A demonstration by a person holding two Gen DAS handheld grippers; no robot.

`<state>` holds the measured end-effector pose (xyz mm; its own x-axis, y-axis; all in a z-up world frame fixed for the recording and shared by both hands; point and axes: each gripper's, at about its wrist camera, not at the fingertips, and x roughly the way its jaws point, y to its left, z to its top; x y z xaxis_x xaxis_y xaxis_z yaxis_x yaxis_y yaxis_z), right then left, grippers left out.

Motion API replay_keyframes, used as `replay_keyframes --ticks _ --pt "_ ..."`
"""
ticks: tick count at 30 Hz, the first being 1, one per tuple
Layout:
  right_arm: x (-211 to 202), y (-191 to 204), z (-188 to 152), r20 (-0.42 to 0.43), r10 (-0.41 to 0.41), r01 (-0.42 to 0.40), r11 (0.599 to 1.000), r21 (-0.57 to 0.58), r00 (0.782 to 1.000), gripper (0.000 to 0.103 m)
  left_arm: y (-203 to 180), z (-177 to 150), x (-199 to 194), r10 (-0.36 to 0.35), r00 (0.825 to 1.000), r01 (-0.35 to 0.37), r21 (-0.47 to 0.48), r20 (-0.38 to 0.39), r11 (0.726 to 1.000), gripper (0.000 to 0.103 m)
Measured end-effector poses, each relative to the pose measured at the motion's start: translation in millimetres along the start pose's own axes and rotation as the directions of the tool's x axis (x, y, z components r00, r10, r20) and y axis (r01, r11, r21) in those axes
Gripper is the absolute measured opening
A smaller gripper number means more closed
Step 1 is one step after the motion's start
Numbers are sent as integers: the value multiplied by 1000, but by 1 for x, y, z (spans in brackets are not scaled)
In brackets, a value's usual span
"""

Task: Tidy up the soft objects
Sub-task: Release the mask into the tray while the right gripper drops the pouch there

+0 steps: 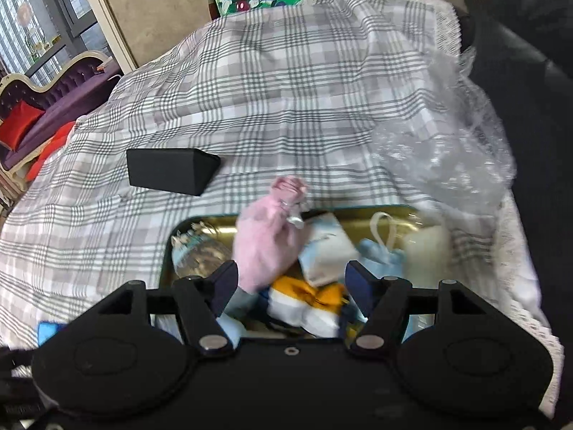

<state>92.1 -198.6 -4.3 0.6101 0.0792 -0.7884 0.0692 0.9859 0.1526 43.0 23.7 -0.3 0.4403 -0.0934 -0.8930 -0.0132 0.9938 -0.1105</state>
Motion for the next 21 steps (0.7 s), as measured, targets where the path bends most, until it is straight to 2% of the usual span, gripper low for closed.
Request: replay_keyframes --ticks 9,14,16,21 --pt "-51 -38 -56 82 -79 85 994 -65 993 70 -49 -28 -13 19 997 -22 41 79 999 78" --pt "-70 -59 -84 118 -95 105 991 -78 988 74 -82 -49 -14 57 991 -64 60 121 996 81" --pt "-78 -65 -96 154 -124 137 987 -78 980 83 -94 -58 -16 69 988 -78 60 137 995 81" --pt "-89 -81 -118 237 -162 187 979 -85 958 98 -122 -75 -18 121 978 -135 72 173 988 81"
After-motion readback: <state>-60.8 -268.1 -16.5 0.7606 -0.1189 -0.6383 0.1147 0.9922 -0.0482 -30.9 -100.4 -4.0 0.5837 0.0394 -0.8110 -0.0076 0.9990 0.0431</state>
